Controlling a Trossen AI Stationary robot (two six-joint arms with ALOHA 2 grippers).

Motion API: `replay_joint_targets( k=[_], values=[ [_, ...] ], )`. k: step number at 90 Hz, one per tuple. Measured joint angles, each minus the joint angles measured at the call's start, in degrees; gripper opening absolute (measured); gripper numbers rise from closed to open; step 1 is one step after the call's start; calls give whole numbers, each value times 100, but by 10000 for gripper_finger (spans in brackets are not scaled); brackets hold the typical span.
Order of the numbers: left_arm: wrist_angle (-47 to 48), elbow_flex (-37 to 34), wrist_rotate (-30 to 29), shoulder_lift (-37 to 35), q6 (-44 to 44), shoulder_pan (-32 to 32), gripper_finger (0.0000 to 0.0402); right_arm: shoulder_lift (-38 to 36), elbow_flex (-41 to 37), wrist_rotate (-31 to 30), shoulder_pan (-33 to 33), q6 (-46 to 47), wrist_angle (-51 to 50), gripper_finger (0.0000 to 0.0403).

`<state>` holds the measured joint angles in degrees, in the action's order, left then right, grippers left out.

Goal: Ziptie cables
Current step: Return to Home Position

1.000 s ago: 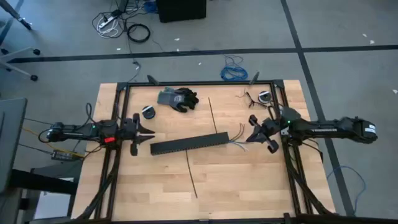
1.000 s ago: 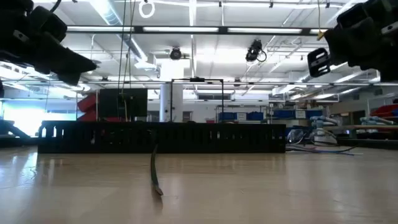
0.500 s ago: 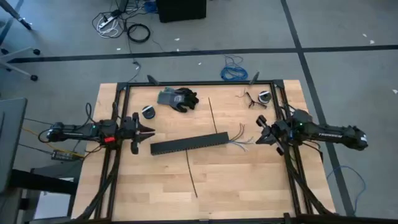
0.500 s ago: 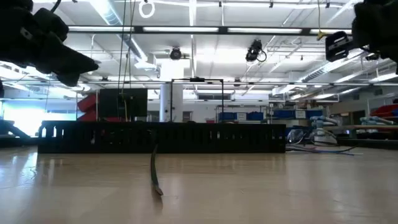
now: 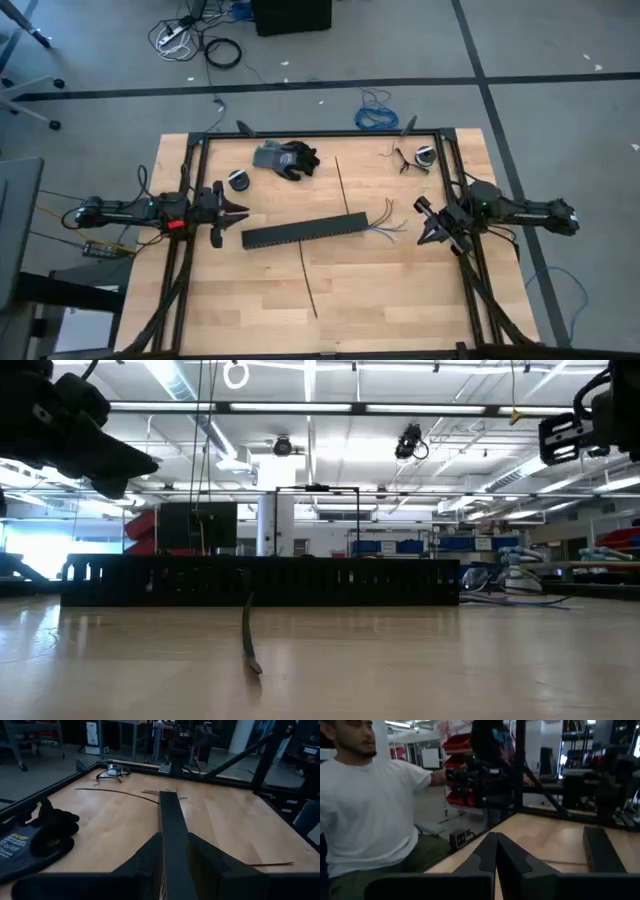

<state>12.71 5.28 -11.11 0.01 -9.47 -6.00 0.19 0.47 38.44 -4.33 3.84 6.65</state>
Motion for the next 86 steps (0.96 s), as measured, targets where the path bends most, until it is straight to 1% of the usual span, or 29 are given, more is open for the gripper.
replay_joint_targets(
  k=[11,15,23,27,37,86],
  values=[
    [-100,-41,0,0,0,-2,75,37,0,-8,10,-299,-120,3],
    [-372,-125,3,1,-1,0,75,71,0,-11,10,-349,-126,3],
    [-1331,-418,4,-2,-1,-1,76,120,0,-10,10,-408,-133,3],
    [-1539,-479,9,2,-10,-2,76,135,0,-14,10,-412,-132,3],
    [-1689,-479,0,-2,5,-2,76,154,0,-9,9,-412,-124,3],
    [-1711,-481,0,-2,15,-2,76,157,-2,-7,8,-407,-80,4]
  ],
)
